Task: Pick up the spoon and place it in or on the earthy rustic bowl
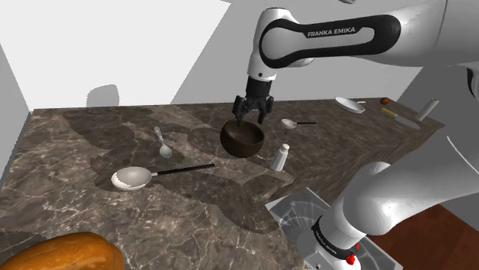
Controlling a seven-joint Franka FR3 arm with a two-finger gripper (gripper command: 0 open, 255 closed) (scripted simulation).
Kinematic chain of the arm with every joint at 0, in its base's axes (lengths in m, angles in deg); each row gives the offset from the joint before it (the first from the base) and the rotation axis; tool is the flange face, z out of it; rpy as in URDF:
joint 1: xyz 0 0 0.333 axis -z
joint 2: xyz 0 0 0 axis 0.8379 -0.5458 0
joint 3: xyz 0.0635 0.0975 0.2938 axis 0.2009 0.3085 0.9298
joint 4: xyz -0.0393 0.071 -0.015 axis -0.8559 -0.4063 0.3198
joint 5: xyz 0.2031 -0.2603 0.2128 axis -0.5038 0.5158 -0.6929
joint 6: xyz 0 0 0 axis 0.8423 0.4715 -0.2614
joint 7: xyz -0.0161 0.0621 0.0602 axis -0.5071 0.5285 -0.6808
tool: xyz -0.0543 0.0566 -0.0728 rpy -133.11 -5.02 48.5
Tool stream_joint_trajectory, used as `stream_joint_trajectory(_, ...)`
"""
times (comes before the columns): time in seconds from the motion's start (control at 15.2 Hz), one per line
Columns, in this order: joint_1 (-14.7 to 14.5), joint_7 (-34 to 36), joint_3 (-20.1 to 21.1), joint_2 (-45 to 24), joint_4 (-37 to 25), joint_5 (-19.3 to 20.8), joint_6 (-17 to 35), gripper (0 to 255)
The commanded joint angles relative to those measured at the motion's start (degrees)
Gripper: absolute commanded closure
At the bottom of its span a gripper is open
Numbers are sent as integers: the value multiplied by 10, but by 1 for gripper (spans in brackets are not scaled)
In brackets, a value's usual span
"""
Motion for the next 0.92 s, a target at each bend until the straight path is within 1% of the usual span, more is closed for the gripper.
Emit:
stream_joint_trajectory(0.0,-5,11,8,-39,-23,-9,19,0)
stream_joint_trajectory(0.46,-24,52,35,-178,-119,-29,70,0)
stream_joint_trajectory(0.86,-42,85,52,-300,-228,-33,92,0)
